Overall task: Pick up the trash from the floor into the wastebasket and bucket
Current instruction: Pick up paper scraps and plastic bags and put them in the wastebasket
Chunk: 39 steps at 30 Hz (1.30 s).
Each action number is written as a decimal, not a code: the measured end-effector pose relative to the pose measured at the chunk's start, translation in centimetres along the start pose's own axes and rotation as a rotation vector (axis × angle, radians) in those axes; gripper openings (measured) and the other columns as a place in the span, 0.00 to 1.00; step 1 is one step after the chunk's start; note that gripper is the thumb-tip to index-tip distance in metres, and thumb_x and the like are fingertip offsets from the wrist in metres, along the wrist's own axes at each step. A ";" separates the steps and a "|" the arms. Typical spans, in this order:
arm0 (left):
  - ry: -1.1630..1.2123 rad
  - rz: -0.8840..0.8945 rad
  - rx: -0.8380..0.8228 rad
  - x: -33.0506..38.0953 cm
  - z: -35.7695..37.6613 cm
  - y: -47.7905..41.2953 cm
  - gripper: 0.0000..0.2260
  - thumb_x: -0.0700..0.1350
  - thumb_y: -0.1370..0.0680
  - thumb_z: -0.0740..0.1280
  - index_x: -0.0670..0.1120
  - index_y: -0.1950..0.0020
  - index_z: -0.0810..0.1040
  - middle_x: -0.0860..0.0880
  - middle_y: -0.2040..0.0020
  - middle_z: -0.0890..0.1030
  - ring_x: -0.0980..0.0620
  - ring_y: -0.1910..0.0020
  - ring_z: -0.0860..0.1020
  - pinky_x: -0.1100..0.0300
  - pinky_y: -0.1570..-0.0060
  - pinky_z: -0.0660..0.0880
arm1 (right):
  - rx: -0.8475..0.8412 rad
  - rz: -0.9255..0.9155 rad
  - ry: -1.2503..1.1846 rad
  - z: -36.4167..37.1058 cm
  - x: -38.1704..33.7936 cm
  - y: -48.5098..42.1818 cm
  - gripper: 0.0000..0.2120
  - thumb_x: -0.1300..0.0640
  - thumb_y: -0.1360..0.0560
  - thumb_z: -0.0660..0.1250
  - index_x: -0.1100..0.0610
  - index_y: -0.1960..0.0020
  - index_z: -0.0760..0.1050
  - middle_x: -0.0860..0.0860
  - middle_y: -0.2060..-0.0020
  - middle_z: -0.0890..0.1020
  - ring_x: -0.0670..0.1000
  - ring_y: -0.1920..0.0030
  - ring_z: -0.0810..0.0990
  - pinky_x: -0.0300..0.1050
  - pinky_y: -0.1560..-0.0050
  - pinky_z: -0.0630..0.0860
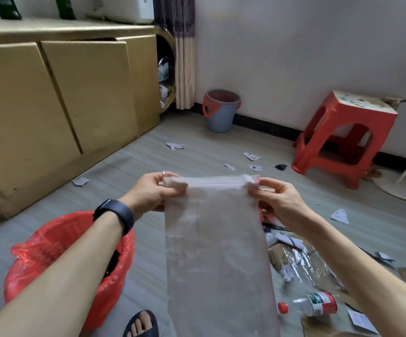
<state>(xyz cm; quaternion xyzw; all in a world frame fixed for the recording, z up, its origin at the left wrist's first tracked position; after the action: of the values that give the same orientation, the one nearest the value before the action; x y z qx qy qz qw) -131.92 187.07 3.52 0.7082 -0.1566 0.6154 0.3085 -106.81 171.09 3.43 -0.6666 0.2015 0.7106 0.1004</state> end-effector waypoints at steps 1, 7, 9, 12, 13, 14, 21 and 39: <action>0.038 -0.018 0.003 0.0 -0.3 0.1 0.14 0.40 0.28 0.76 0.45 0.44 0.81 0.46 0.55 0.83 0.48 0.60 0.81 0.59 0.62 0.80 | 0.030 0.004 -0.024 0.0 -0.2 0.0 0.11 0.61 0.27 0.74 0.57 0.45 0.83 0.61 0.56 0.82 0.54 0.67 0.75 0.38 0.74 0.72; 0.094 -0.038 -0.068 0.5 -0.9 0.8 0.08 0.40 0.23 0.69 0.51 0.57 0.87 0.51 0.58 0.84 0.53 0.66 0.79 0.65 0.67 0.74 | 0.002 0.016 -0.183 0.5 -0.6 -0.5 0.07 0.64 0.22 0.68 0.55 0.53 0.82 0.52 0.70 0.74 0.46 0.76 0.67 0.35 0.77 0.67; 0.051 -0.056 -0.092 0.4 -1.1 0.8 0.12 0.39 0.22 0.66 0.51 0.58 0.87 0.53 0.58 0.83 0.53 0.66 0.76 0.62 0.65 0.71 | -0.020 0.029 -0.218 0.5 -0.6 -0.5 0.07 0.65 0.21 0.65 0.58 0.55 0.79 0.49 0.71 0.73 0.44 0.76 0.66 0.35 0.78 0.66; -0.007 -0.107 -0.128 0.2 -1.1 0.8 0.12 0.42 0.23 0.63 0.48 0.51 0.87 0.51 0.51 0.84 0.55 0.66 0.76 0.62 0.61 0.73 | -0.079 0.115 -0.176 0.3 0.1 -0.7 0.06 0.64 0.25 0.64 0.58 0.57 0.79 0.52 0.67 0.72 0.47 0.72 0.66 0.38 0.71 0.62; 0.004 -0.120 -0.133 0.3 -0.9 1.0 0.12 0.45 0.24 0.64 0.47 0.48 0.87 0.51 0.48 0.85 0.56 0.65 0.78 0.61 0.59 0.74 | -0.106 0.171 -0.169 0.4 0.3 -0.6 0.04 0.60 0.29 0.66 0.57 0.57 0.80 0.53 0.65 0.73 0.49 0.70 0.67 0.40 0.69 0.61; -0.002 -0.123 -0.132 0.2 -0.8 0.9 0.13 0.48 0.25 0.67 0.46 0.47 0.86 0.50 0.47 0.85 0.56 0.64 0.79 0.60 0.58 0.74 | -0.126 0.202 -0.158 0.2 0.6 -0.6 0.06 0.56 0.31 0.68 0.57 0.56 0.80 0.52 0.65 0.74 0.49 0.70 0.69 0.40 0.69 0.62; -0.050 0.029 0.093 0.2 -0.8 0.2 0.13 0.34 0.28 0.75 0.48 0.49 0.79 0.51 0.60 0.82 0.55 0.65 0.80 0.60 0.67 0.78 | -0.028 0.091 0.060 0.2 1.1 -0.8 0.14 0.67 0.27 0.72 0.55 0.44 0.81 0.55 0.54 0.83 0.53 0.64 0.79 0.44 0.64 0.75; -0.007 -0.050 0.055 0.0 -2.3 0.4 0.10 0.48 0.24 0.66 0.49 0.44 0.82 0.50 0.48 0.85 0.51 0.53 0.83 0.57 0.56 0.78 | 0.003 0.142 -0.207 0.2 0.5 -0.6 0.12 0.68 0.23 0.59 0.57 0.59 0.77 0.53 0.68 0.75 0.49 0.75 0.71 0.37 0.76 0.69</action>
<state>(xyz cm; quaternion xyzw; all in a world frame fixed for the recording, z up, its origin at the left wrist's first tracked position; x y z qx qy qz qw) -133.95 188.17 3.71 0.7224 -0.1232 0.6090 0.3036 -106.79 171.66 2.82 -0.5735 0.2377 0.7807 0.0712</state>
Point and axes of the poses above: each hand's wrist, its own y-axis away from the middle knuckle, its own z-axis out of the palm, x = y × z, the point moved 3 cm from there along -y, towards the middle knuckle
